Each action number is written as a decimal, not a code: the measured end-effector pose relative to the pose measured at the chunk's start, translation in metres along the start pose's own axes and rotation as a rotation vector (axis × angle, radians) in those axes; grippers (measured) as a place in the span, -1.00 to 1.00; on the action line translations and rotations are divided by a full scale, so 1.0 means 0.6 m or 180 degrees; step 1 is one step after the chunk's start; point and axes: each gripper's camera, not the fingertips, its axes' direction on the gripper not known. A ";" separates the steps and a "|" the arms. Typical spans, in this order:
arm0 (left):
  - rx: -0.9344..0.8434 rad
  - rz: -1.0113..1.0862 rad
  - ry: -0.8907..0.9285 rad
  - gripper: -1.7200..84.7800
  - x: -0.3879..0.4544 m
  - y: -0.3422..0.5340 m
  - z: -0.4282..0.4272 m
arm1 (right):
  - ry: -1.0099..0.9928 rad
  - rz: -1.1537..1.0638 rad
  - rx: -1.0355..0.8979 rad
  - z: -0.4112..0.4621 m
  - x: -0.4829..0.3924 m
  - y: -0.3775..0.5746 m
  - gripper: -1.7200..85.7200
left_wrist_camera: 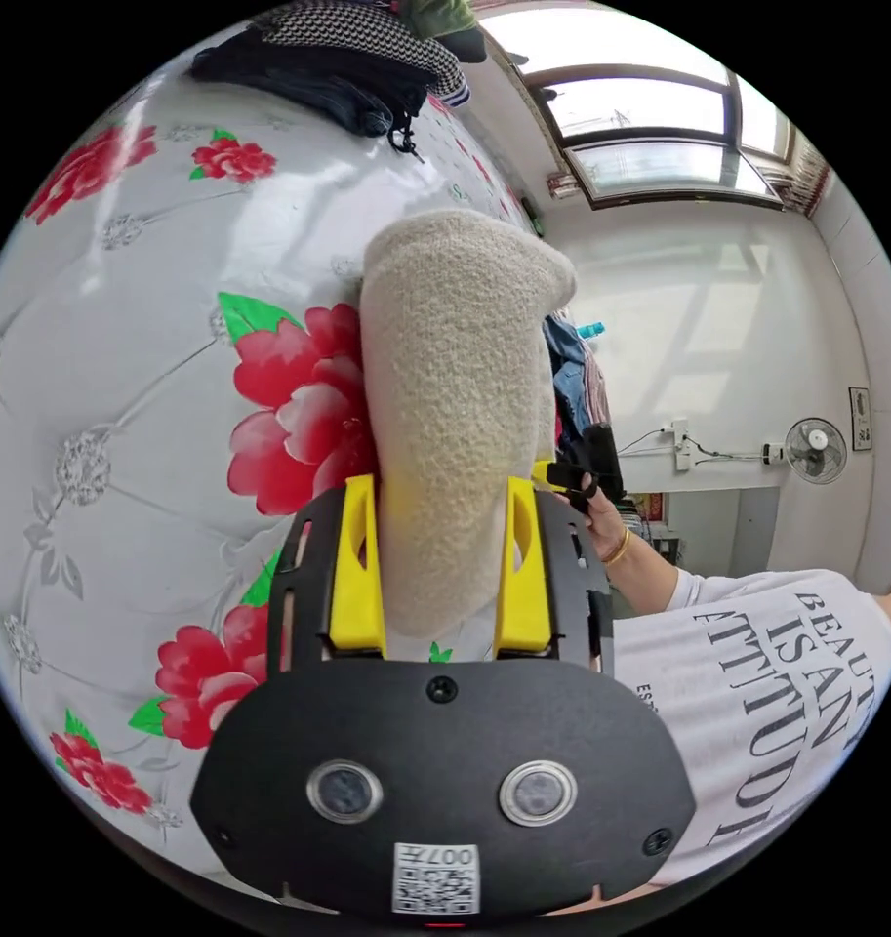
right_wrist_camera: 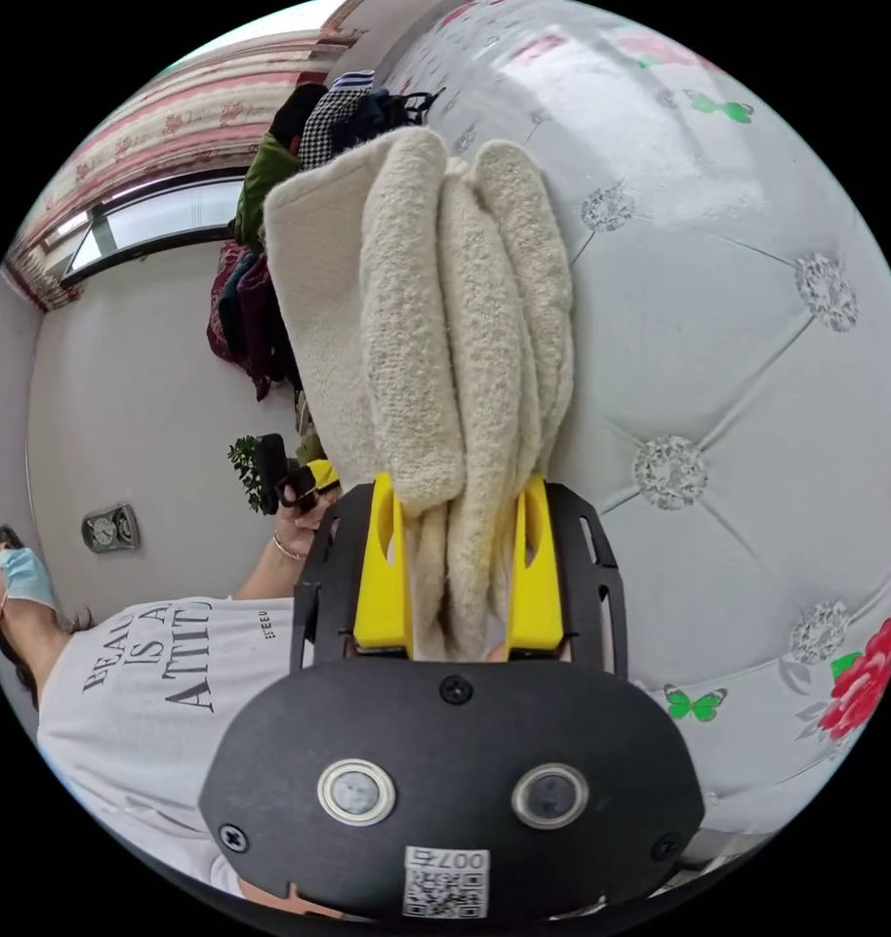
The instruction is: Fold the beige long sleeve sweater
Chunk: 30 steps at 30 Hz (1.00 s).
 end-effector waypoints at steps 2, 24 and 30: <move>-0.0322 0.0149 -0.0014 -0.57 0.005 -0.024 0.039 | -0.0064 0.0023 -0.0053 -0.001 0.006 -0.013 -0.67; 0.1673 0.1073 0.0304 -0.72 0.173 -0.183 -0.657 | -0.0902 -0.2542 0.0274 0.027 -0.811 -0.367 -0.78; 0.2035 0.0461 -0.0729 -0.70 0.108 -0.261 -0.873 | -0.1033 -0.2477 0.0113 0.242 -1.059 -0.623 -0.78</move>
